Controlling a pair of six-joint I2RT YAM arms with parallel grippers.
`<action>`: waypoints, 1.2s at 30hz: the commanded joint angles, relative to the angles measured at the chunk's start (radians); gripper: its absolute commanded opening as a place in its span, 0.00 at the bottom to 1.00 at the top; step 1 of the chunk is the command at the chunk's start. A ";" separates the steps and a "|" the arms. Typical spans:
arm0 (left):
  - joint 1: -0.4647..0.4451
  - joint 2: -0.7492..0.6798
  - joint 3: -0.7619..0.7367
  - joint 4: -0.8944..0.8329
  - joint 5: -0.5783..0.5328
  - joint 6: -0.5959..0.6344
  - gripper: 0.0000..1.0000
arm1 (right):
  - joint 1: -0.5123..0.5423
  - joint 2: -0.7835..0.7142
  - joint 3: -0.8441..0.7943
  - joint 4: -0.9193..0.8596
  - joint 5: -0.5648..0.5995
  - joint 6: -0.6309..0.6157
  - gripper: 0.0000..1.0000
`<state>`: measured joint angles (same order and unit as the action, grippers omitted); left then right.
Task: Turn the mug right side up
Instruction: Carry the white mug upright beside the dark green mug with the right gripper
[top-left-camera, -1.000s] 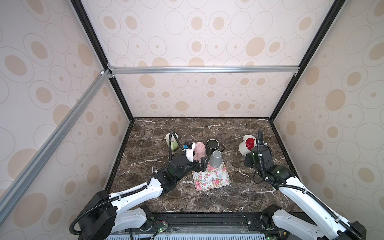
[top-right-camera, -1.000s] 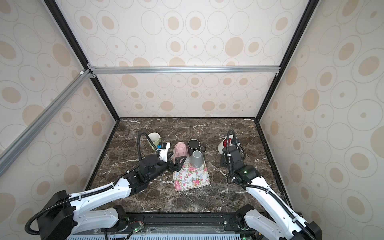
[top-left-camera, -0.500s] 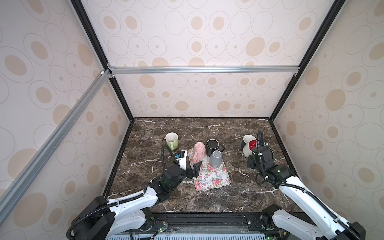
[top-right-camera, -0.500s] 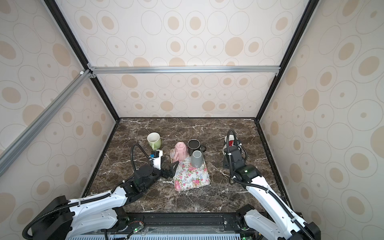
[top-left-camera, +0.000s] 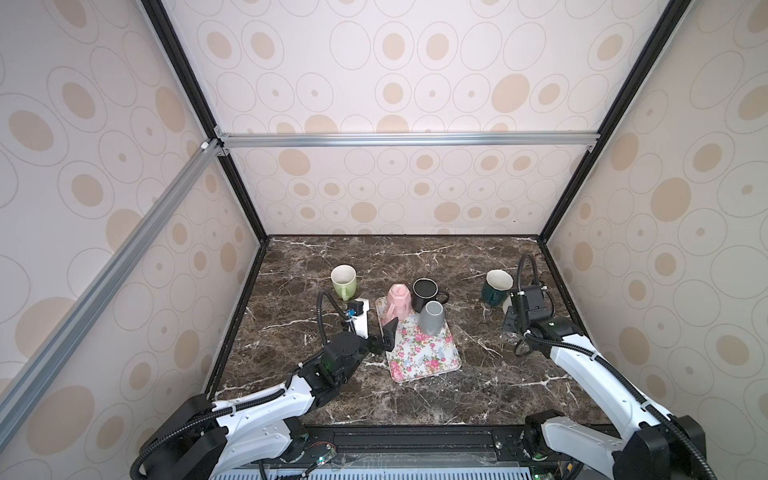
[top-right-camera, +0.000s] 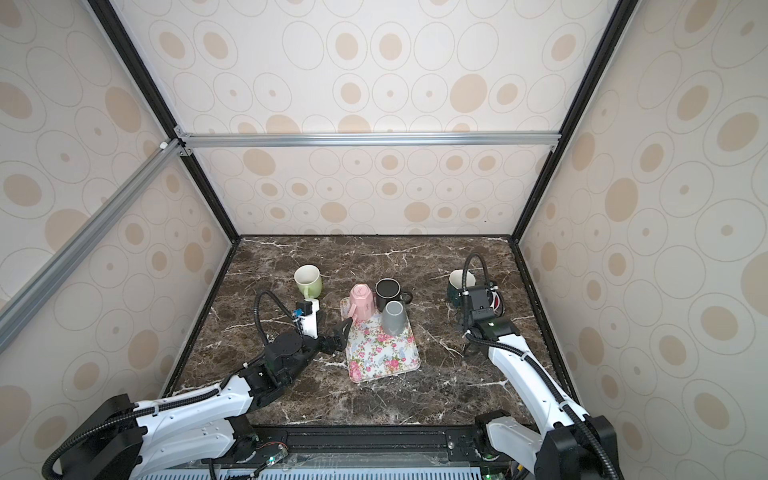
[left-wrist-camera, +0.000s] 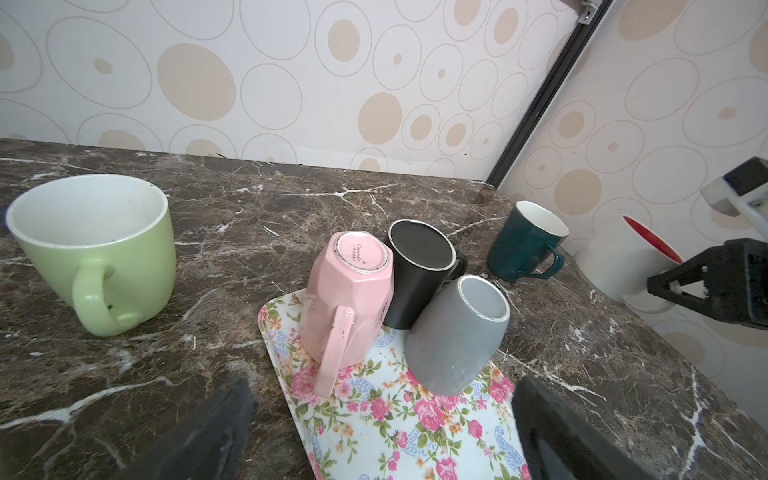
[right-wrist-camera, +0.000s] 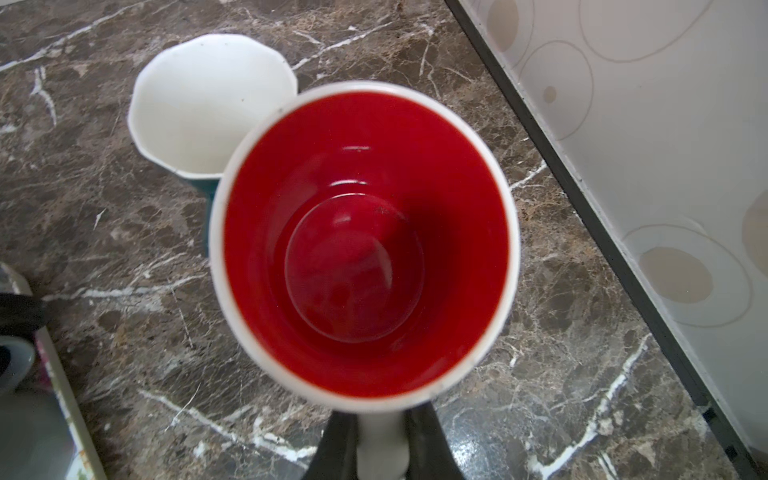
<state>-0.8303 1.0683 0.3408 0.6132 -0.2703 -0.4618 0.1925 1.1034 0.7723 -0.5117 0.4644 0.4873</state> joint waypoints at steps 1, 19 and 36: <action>0.005 0.004 0.002 0.020 -0.029 0.018 0.98 | -0.031 0.008 0.019 0.079 0.057 0.032 0.00; 0.005 -0.013 -0.012 0.039 -0.047 0.033 0.98 | -0.125 0.235 0.078 0.292 0.046 -0.050 0.00; 0.005 0.022 -0.017 0.068 -0.049 0.053 0.98 | -0.217 0.482 0.239 0.371 -0.027 -0.142 0.00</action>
<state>-0.8303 1.0779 0.3267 0.6476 -0.3122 -0.4301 -0.0158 1.5734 0.9688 -0.2031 0.4175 0.3630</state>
